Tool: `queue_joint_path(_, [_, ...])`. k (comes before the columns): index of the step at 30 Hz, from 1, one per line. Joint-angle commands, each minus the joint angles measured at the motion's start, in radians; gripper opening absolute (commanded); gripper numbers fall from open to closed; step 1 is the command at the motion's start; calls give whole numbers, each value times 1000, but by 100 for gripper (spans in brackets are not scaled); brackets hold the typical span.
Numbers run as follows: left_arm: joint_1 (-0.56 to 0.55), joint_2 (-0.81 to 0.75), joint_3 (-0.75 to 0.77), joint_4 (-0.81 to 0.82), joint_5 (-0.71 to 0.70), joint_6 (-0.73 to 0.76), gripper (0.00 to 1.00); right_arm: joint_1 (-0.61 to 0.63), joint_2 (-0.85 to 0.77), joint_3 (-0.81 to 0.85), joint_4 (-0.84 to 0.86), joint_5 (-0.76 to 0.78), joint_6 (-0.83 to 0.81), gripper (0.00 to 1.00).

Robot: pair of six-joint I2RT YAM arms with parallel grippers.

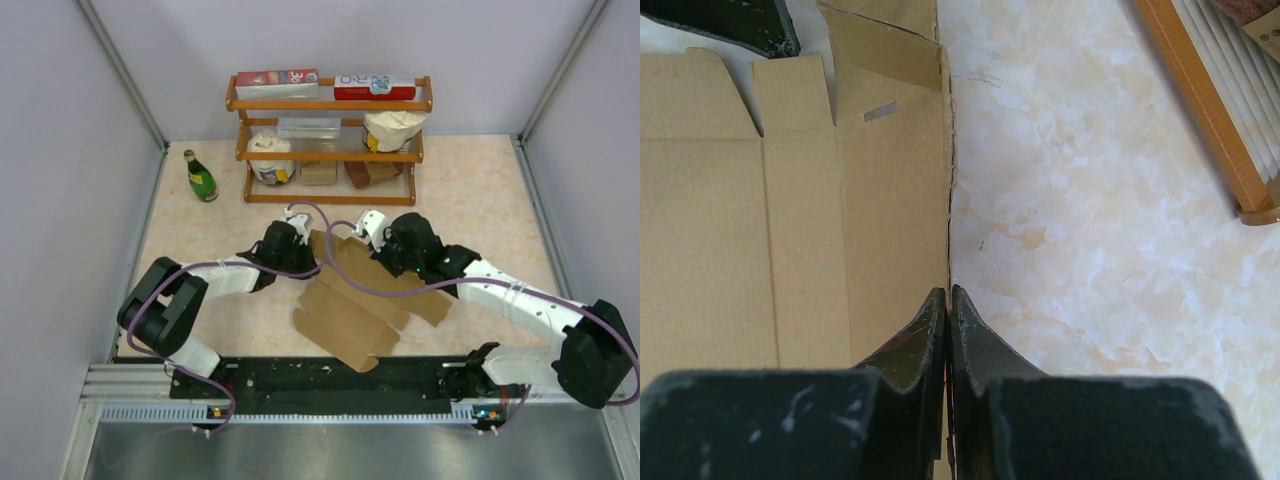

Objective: Fold the paper box

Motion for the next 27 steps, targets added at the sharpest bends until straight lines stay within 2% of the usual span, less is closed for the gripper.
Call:
queue_joint_path(1, [-17,-13,16,96,49,8,0,11,4,3,58,2,21,0])
queue_joint_path(8, [-39,-47,9,108,64,6,0,13,19,-5,67,32,21,0])
queue_joint_path(13, [-95,-61,-2,118,44,-9,0,11,31,-17,88,48,19,0])
queue_joint_path(21, [-188,-15,35,116,15,-29,0,13,55,-20,102,48,27,0])
queue_joint_path(27, [-215,59,47,127,7,-47,0,11,53,-20,102,51,28,0])
